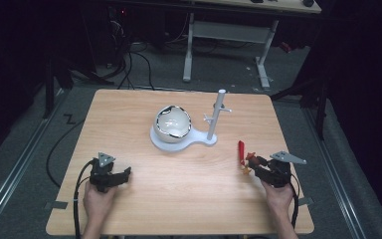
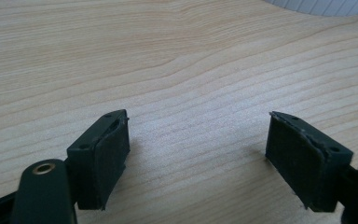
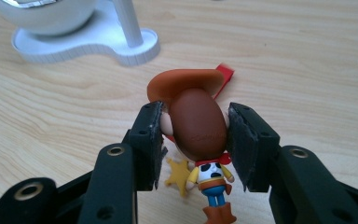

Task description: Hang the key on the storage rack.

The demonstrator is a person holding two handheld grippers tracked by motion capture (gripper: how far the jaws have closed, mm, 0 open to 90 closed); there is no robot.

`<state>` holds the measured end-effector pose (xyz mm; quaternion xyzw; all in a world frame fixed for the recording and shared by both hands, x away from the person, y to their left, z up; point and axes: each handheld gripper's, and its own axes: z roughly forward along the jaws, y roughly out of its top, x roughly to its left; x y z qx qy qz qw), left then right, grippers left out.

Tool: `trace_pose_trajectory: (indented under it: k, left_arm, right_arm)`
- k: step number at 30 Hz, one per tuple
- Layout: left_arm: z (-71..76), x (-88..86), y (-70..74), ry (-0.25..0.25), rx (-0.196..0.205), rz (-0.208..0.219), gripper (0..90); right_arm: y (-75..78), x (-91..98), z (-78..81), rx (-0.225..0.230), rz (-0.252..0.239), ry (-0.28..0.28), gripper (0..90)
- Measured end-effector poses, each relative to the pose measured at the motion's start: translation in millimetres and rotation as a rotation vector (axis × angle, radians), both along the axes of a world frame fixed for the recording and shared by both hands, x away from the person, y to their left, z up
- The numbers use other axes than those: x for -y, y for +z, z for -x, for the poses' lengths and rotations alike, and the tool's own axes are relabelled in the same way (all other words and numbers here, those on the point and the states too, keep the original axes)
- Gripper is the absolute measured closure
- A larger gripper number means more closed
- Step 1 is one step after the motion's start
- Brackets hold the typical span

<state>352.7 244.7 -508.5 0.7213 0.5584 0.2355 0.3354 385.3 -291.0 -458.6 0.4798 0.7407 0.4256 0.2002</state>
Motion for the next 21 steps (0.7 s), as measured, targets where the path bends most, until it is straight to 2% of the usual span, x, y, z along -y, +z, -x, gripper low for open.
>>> trace_pose_trajectory:
  k: [8, 13, 21]
  left_arm:
    - [0.0, -0.2, 0.0, 0.0, 0.0, 0.002, 21.9]
    - [0.0, -0.2, 0.0, 0.0, 0.0, 0.002, 21.9]
    - [0.0, 0.0, 0.0, 0.0, 0.0, 0.0, 21.9]
  right_arm:
    - [21.1, 5.9, 0.3, 0.042, -0.05, 0.001, 57.2]
    - [33.6, 7.7, 1.0, 0.072, -0.059, 0.003, 57.2]
    - [44.8, 8.2, -1.1, 0.096, -0.074, 0.0, 57.3]
